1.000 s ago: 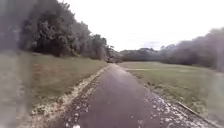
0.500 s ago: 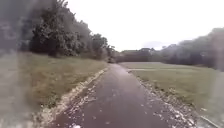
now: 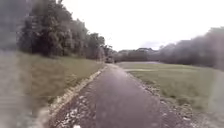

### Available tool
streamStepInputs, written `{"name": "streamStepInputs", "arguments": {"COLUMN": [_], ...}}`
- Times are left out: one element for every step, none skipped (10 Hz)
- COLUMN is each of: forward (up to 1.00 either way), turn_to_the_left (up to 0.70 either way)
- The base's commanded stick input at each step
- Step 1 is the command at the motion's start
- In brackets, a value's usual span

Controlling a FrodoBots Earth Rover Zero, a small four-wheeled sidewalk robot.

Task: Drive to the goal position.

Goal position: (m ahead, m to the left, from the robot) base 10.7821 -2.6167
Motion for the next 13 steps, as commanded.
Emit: {"name": "streamStepInputs", "arguments": {"forward": [1.0, 1.0, 1.0, 1.0, 1.0, 1.0, 1.0, 1.0, 1.0, 1.0, 1.0, 1.0, 1.0], "turn_to_the_left": [0.0, 0.0, 0.0, 0.0, 0.0, 0.0, 0.0, 0.0, 0.0, 0.0, 0.0, 0.0, 0.0]}}
